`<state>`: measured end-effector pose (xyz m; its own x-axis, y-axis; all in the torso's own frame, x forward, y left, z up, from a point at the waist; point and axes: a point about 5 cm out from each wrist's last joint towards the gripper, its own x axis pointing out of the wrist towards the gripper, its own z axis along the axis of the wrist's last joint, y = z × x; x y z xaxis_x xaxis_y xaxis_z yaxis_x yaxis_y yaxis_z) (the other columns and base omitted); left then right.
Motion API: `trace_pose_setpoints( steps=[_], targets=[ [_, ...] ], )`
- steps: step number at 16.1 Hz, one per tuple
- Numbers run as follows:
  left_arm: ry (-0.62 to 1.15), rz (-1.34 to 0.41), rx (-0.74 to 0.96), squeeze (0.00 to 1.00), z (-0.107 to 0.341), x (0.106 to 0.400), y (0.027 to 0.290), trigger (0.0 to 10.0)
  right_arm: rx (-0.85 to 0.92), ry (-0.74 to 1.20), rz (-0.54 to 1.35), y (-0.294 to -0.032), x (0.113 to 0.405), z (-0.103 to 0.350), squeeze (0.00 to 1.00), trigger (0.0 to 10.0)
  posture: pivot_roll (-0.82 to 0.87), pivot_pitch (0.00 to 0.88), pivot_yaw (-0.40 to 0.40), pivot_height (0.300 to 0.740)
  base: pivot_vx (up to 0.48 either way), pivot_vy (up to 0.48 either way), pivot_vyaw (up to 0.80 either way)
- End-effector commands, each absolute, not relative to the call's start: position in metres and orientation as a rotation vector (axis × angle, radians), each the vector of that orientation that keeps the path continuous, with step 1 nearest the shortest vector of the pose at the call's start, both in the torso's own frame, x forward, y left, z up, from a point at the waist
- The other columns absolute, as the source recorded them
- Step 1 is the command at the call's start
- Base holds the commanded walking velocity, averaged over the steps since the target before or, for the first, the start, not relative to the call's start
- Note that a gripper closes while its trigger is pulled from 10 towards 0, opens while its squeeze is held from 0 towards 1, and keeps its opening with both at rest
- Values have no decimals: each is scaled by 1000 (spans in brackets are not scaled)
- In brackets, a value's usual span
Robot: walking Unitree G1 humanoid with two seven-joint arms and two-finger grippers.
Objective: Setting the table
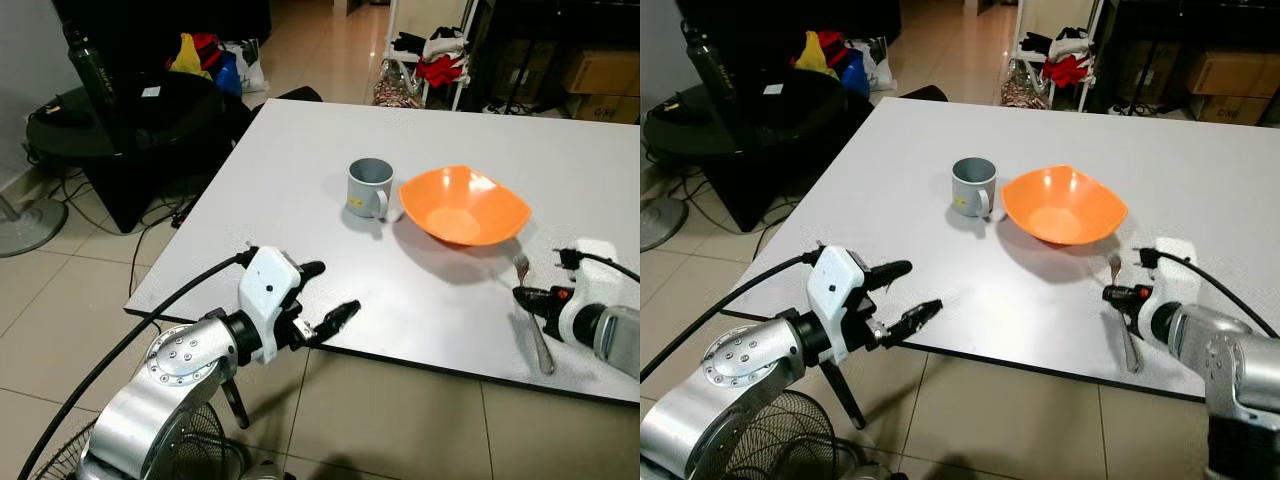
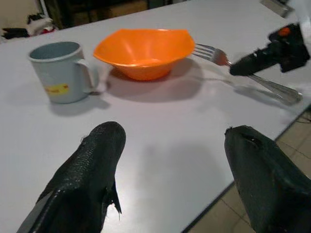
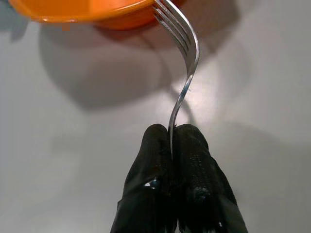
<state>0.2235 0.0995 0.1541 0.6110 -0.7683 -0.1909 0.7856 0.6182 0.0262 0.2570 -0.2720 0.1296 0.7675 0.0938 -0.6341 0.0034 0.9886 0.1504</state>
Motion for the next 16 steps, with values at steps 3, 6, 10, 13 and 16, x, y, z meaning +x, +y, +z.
trace_pose_setpoints(
  steps=[3,6,10,13,16],
  targets=[
    [176,-941,121,0,157,221,98,10000,167,674,88,-269,271,129,0,10000,56,0,60,740,0,0,0],
    [181,-944,124,0,157,221,99,10000,189,700,124,-265,277,123,0,10000,64,0,56,740,0,0,0],
    [187,-946,124,0,157,219,99,10000,243,732,149,-263,280,118,0,10000,78,0,47,740,0,0,0],
    [189,-953,126,0,158,219,99,10000,288,733,168,-260,281,116,0,10000,75,0,52,740,0,0,0],
    [191,-965,130,0,159,219,99,10000,300,735,163,-259,281,113,0,10000,73,0,58,740,0,0,0]
  ],
)
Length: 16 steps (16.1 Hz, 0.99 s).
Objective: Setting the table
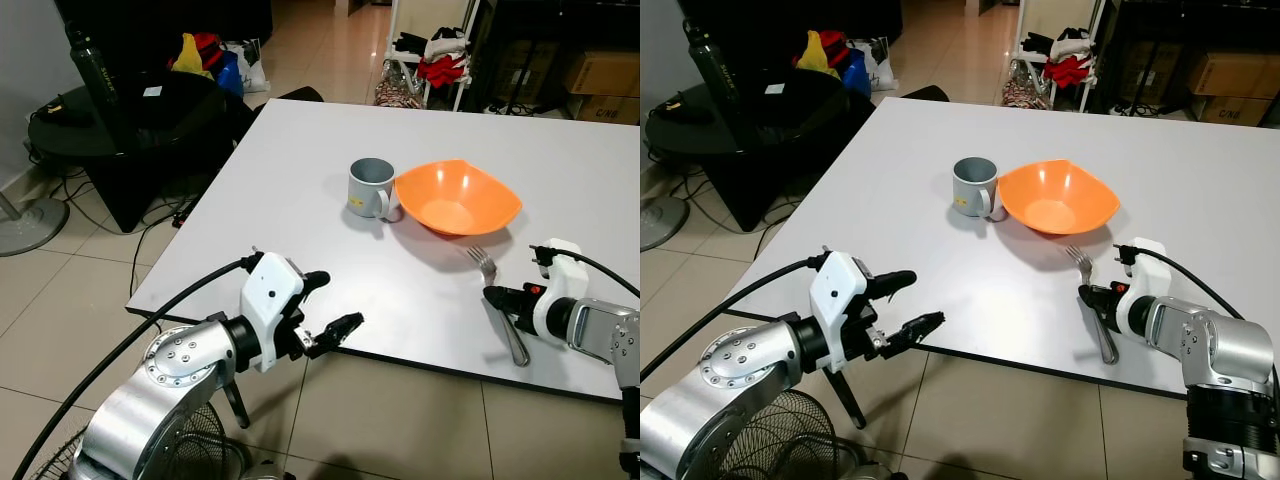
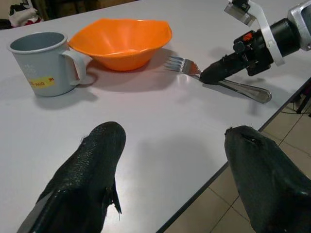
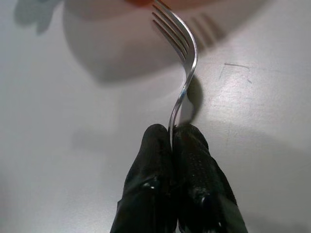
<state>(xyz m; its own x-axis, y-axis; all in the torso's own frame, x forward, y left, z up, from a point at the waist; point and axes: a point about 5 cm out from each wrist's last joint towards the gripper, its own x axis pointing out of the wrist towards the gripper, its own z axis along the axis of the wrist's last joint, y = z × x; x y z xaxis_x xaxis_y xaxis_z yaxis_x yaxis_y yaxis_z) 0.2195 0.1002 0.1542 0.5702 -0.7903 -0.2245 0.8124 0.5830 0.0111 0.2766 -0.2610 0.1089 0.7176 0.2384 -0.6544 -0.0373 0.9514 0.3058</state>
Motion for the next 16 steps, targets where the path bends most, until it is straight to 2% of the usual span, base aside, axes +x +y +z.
trace_pose_setpoints(
  steps=[1,2,3,4,5,12,16],
  targets=[
    [191,-968,131,0,159,219,98,10000,300,738,154,-259,281,112,0,10000,74,0,57,740,0,0,0],
    [192,-969,131,0,160,219,98,10000,302,742,154,-259,281,111,12,10000,74,0,57,740,0,0,0],
    [193,-969,132,0,160,219,98,10000,305,746,152,-259,281,110,427,10000,74,0,57,740,0,0,0],
    [193,-969,133,0,160,218,98,10000,306,753,147,-259,280,109,969,10000,78,0,57,740,0,0,0],
    [194,-969,132,0,160,218,98,10000,312,758,136,-260,280,108,1000,10000,78,0,58,740,0,0,0],
    [195,-973,139,0,161,219,98,10000,297,790,87,-270,275,101,1000,10000,78,0,64,740,0,0,0],
    [192,-972,149,0,162,221,98,10000,330,736,113,-270,272,113,1000,10000,83,0,68,740,0,0,0]
  ],
)
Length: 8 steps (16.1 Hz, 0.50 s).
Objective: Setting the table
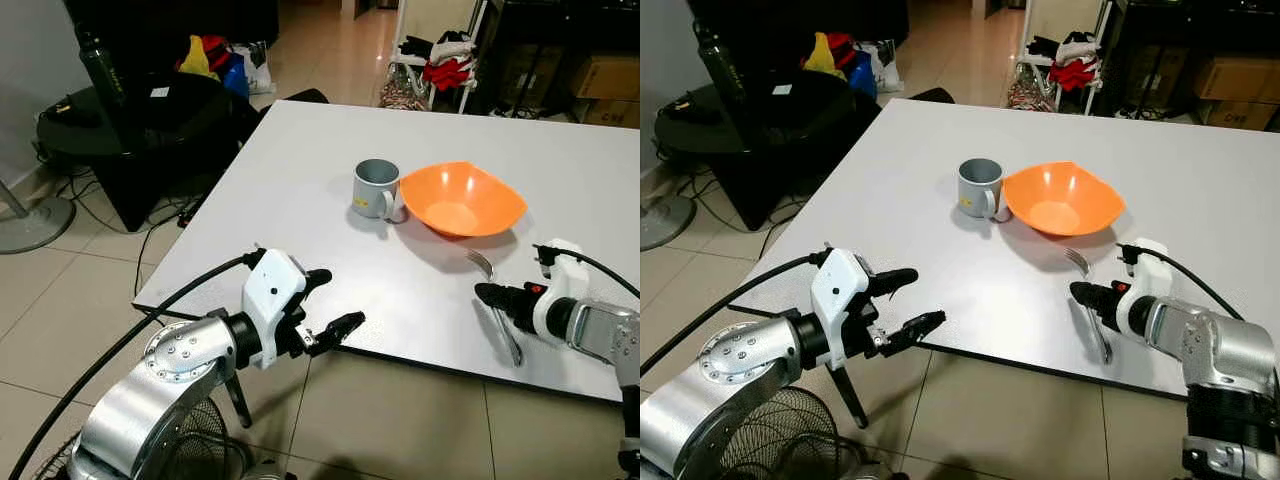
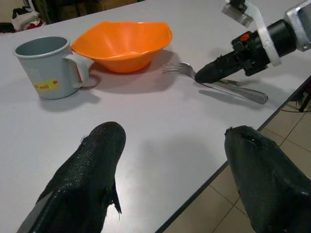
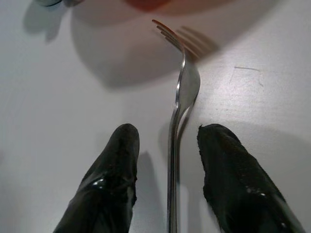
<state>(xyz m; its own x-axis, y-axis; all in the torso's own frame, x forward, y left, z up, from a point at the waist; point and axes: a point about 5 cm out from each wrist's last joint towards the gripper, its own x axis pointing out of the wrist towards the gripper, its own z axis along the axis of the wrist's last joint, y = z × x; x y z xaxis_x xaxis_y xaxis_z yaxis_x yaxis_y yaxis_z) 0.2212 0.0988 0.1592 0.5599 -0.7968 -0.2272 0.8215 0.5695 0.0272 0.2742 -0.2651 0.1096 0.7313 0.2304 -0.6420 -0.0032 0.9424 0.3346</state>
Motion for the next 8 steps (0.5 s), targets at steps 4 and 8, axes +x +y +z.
trace_pose_setpoints(
  steps=[4,8],
  targets=[
    [190,-977,155,0,163,221,99,10000,254,704,151,-256,265,127,1000,10000,82,0,69,740,0,0,0],
    [189,-982,157,0,163,221,100,10000,177,714,87,-254,255,128,1000,10000,79,0,67,740,0,0,0]
  ],
)
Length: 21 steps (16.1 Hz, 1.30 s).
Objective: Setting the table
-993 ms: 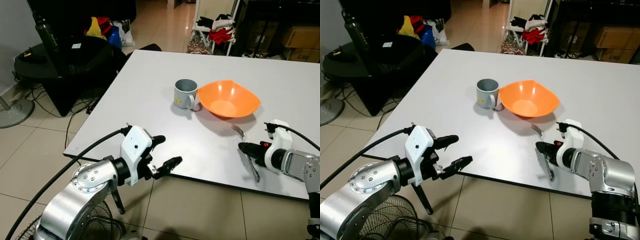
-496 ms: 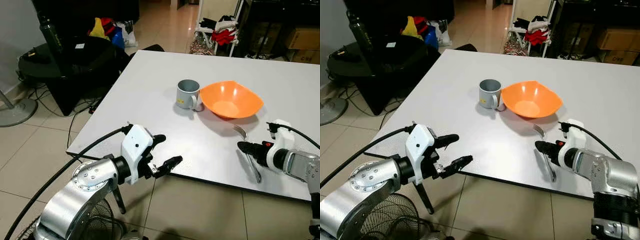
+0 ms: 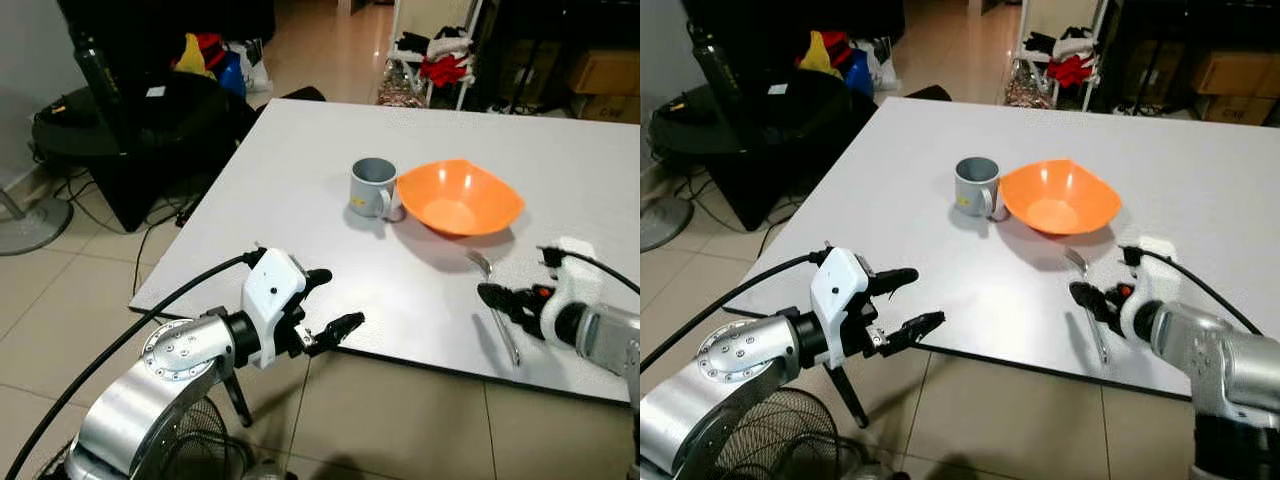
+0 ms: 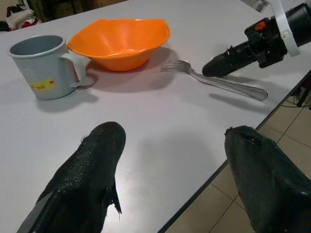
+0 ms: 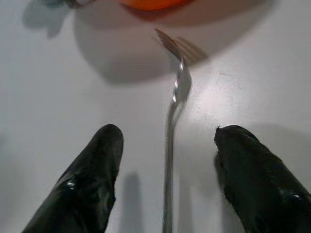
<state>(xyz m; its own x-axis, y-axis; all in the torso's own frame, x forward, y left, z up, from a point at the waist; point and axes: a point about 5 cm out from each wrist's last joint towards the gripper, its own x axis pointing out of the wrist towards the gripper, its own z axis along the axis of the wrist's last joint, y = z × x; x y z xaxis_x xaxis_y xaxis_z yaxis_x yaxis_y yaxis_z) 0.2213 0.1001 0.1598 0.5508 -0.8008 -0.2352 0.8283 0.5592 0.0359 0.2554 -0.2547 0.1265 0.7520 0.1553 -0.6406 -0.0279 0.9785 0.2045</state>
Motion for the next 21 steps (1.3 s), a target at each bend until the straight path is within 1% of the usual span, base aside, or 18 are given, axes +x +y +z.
trace_pose_setpoints(
  steps=[1,2,3,4,6,8,9,13,14,15,21],
  targets=[
    [190,-987,155,0,163,221,100,10000,171,741,75,-256,251,123,910,10000,75,0,71,740,0,0,0],
    [191,-990,155,0,163,221,100,10000,164,751,68,-257,250,120,827,10000,75,0,71,740,0,0,0],
    [191,-992,156,0,163,221,100,10000,151,761,60,-258,248,118,463,10000,75,0,72,740,0,0,0],
    [190,-995,159,0,163,222,100,10000,152,776,34,-262,245,112,0,10000,76,0,71,740,0,0,0],
    [190,-996,161,0,162,222,100,10000,158,778,9,-266,242,109,0,10000,77,0,71,740,0,0,0],
    [190,-996,162,0,162,222,101,10000,208,738,-4,-268,242,113,0,10000,80,0,70,740,0,0,0],
    [189,-996,166,0,162,222,101,10000,264,697,-8,-268,242,117,0,10000,79,0,72,740,0,0,0],
    [188,-1004,179,0,162,222,102,10000,302,681,6,-264,237,115,0,10000,75,0,82,740,0,0,0],
    [188,-1005,180,0,162,223,102,10000,305,679,14,-261,237,115,0,5961,74,0,85,740,0,0,0],
    [188,-1007,183,0,162,223,102,10000,305,677,23,-259,238,115,0,0,75,0,86,740,0,0,0],
    [188,-1001,204,0,164,225,104,10000,350,658,74,-248,244,116,0,0,89,0,90,740,0,0,0]
  ],
)
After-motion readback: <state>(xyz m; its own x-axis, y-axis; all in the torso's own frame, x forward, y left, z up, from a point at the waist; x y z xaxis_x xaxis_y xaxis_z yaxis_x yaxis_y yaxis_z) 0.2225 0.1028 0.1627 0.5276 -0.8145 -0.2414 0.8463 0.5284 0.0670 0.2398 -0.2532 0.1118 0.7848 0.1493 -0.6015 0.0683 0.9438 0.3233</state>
